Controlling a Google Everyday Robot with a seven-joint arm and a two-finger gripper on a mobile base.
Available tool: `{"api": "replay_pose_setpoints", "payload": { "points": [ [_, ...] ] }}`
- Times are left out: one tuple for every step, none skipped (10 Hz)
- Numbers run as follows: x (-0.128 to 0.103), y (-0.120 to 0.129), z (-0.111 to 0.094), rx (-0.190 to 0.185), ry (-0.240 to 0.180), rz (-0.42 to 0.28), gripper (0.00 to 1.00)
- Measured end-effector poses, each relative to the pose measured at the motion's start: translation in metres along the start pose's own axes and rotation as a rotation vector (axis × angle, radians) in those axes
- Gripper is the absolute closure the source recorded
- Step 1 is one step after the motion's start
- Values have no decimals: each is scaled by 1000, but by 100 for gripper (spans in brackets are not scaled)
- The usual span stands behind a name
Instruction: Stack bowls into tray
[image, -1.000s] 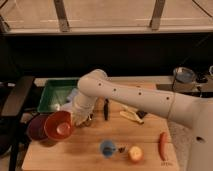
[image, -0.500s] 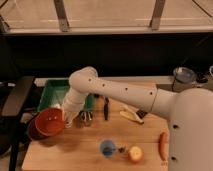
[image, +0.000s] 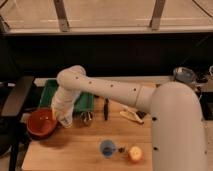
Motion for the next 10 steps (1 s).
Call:
{"api": "replay_pose_setpoints", "payload": {
  "points": [
    [1, -8, 4, -14, -8, -17, 100],
    [3, -9, 7, -25, -12, -22, 100],
    [2, -8, 9, -31, -16, -22, 100],
    [2, -8, 12, -35, -19, -22, 98],
    [2, -8, 14, -40, -22, -21, 90],
    [2, -7, 16, -43, -25, -18, 79],
    [2, -5, 17, -47, -25, -11, 69],
    [1, -3, 18, -50, -18, 4, 58],
    [1, -1, 19, -55, -10, 16, 49],
    [0, 1, 20, -58, -3, 28, 39]
  ]
}}
